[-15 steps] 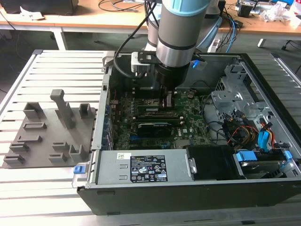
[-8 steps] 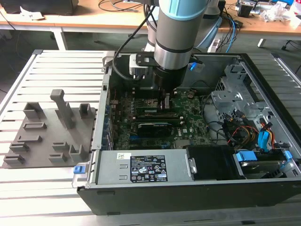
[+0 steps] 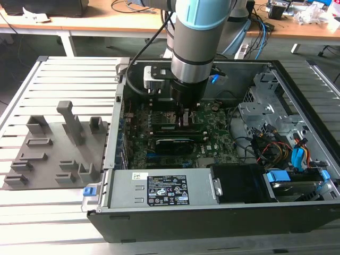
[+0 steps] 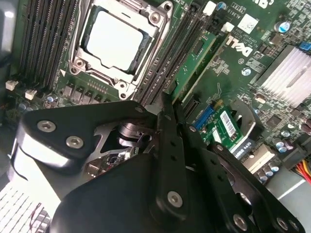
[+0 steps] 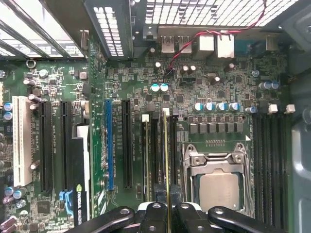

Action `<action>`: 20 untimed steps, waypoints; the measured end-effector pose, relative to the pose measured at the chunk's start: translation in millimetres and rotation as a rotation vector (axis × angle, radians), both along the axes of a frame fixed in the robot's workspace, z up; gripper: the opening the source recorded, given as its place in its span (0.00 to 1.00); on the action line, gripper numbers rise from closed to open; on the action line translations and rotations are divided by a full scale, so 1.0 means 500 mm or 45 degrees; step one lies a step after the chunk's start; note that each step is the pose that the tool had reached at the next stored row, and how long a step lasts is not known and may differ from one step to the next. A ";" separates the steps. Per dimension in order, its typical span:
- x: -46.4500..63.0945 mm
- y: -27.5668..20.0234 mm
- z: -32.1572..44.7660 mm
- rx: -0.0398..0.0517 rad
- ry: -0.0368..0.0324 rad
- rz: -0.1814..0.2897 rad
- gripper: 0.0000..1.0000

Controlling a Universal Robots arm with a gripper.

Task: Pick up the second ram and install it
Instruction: 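Insert the second ram into the second slot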

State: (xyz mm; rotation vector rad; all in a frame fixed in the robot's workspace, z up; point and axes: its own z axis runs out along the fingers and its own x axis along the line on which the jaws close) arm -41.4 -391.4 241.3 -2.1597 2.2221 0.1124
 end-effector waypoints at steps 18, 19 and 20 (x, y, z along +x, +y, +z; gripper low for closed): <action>0.015 0.0074 -0.028 -0.001 -0.0010 0.001 0.14; 0.015 0.0074 -0.028 -0.001 -0.0011 0.001 0.14; 0.015 0.0073 -0.027 -0.002 -0.0017 0.001 0.14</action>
